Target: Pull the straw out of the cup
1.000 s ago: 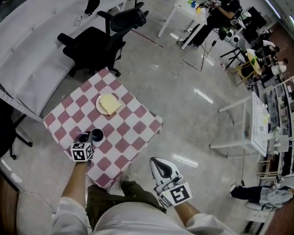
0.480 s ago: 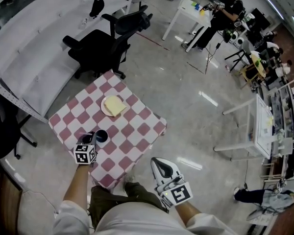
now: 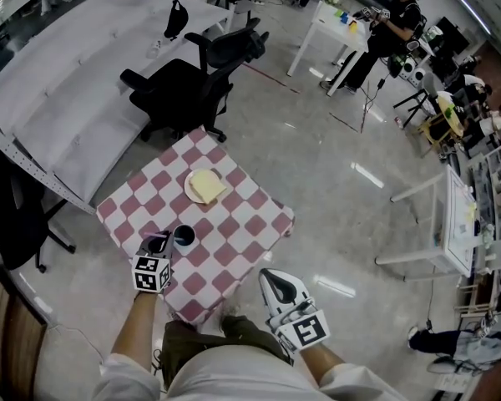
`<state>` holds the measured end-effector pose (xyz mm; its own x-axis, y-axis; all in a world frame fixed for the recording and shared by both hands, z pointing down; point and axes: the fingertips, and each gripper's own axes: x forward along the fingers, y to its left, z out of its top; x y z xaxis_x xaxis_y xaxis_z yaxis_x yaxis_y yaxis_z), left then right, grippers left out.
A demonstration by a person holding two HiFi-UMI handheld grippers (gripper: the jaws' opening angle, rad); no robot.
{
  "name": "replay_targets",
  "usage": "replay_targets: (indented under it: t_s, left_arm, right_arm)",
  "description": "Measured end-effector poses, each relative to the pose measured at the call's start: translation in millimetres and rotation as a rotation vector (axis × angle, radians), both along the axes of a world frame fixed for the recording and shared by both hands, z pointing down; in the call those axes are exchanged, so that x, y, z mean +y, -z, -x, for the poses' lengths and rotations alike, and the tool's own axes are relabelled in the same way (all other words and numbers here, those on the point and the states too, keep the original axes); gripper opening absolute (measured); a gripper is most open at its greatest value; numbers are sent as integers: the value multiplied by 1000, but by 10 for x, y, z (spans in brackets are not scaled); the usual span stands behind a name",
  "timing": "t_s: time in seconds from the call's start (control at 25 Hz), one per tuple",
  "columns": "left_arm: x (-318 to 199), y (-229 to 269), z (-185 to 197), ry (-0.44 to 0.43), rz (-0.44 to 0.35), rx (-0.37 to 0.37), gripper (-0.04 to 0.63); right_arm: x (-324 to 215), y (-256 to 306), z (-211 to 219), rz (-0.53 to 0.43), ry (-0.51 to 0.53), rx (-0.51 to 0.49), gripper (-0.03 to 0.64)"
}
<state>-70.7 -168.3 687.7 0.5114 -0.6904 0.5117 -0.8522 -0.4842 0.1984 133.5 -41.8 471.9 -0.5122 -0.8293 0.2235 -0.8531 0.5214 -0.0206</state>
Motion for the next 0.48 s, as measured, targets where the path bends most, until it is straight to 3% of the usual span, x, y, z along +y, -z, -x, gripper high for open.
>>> replay_targets:
  t_s: [0.48]
  left_arm:
    - [212, 935, 2, -60, -151, -2, 31]
  right_arm:
    - [-63, 55, 117, -20, 22, -27, 5]
